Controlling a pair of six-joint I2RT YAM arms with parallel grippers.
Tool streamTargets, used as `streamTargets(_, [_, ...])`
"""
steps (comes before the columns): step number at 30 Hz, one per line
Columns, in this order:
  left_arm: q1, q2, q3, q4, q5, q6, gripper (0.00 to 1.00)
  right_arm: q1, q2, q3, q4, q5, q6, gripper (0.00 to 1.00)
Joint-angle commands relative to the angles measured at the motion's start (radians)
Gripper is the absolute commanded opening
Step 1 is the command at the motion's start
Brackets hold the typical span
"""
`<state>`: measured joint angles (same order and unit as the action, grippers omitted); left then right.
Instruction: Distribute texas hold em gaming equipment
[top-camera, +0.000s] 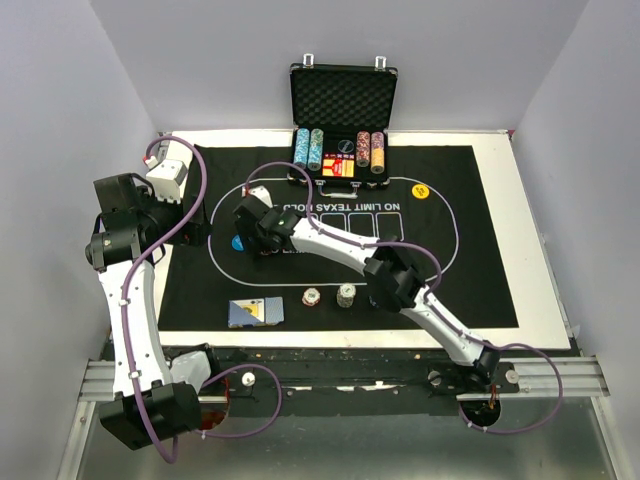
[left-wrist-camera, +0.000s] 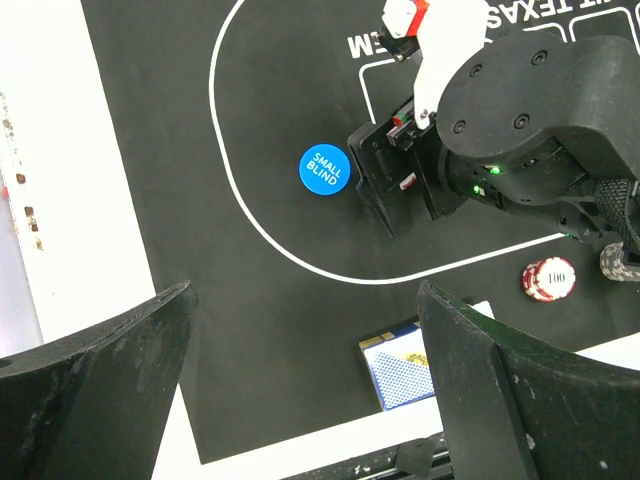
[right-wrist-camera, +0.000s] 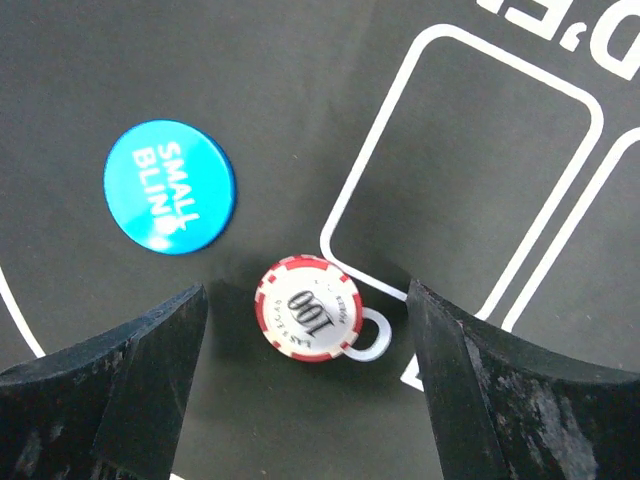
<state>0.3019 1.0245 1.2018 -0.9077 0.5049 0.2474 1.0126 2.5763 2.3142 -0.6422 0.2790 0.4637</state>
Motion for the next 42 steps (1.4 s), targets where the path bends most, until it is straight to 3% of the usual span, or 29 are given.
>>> streamTargets(1, [0.006,-0.015,-0.008,-0.005,-0.006,0.015,0.99,0.004,-0.122,-0.08,-0.007,0.067,-0.014,0.89])
streamTargets(10, [0.006,-0.024,-0.015,-0.007,-0.012,0.026,0.99,0.007,-0.473,-0.566,-0.016,0.071,0.075,0.92])
streamTargets(17, [0.006,-0.021,-0.001,-0.016,-0.012,0.024,0.99,0.063,-0.567,-0.809,-0.005,0.045,0.139,0.92])
streamTargets(31, [0.006,-0.024,-0.007,-0.016,-0.017,0.023,0.99,0.104,-0.582,-0.898,0.036,0.009,0.164,0.8])
streamTargets(42, [0.006,-0.021,-0.011,-0.008,-0.02,0.02,0.99,0.118,-0.604,-0.911,0.007,0.015,0.193,0.51])
